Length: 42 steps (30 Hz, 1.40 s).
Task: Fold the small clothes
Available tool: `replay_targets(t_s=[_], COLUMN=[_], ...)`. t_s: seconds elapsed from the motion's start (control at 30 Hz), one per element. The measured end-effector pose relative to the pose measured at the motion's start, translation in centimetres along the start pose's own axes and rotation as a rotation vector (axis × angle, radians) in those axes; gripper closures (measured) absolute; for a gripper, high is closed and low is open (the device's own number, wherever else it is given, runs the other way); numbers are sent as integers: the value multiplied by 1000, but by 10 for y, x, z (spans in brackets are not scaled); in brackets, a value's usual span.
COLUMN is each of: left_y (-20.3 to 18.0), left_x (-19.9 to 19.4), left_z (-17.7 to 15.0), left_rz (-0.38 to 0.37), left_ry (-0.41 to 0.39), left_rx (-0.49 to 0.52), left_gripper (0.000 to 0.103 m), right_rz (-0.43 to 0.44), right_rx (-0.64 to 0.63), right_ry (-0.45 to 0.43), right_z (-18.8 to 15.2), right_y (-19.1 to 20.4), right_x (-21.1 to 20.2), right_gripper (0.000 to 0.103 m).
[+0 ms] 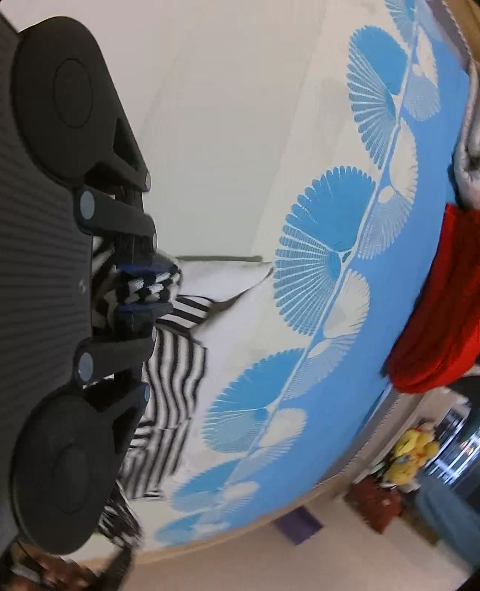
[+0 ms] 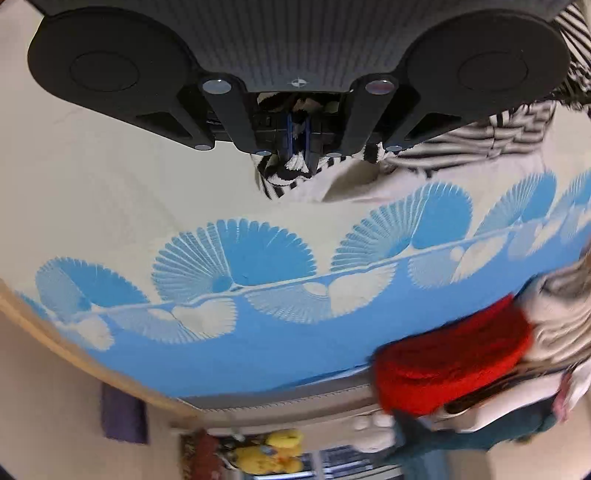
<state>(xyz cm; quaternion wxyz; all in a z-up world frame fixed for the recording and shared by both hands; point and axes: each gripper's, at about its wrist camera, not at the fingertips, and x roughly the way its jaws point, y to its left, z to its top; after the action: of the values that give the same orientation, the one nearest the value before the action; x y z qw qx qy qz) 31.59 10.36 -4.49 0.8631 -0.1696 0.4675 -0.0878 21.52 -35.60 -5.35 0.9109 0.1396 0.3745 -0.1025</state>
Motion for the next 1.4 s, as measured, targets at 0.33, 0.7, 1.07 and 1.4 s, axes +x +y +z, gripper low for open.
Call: replay_targets(t_s=[0.33,0.7,1.07,1.4], left_y=[28,-27,-73,-90], left_x=[-48,-32,21,62], left_z=[4,-42,-53,-27], left_rz=[-95,57,162,158], left_ry=[-78,12,-55,-44], left_rx=[-59,387,580,638], left_gripper=[51,20,19,72], right_rz=[27,6,-110,-94], right_rx=[22,-317,-706,-692], right_ry=[-50,-4,22,-25], right_z=[-6,-30,-68,-41], right_y=[-30,2,59,87], right_x=[-30,-34,9,49], right_gripper=[66,47,43,91])
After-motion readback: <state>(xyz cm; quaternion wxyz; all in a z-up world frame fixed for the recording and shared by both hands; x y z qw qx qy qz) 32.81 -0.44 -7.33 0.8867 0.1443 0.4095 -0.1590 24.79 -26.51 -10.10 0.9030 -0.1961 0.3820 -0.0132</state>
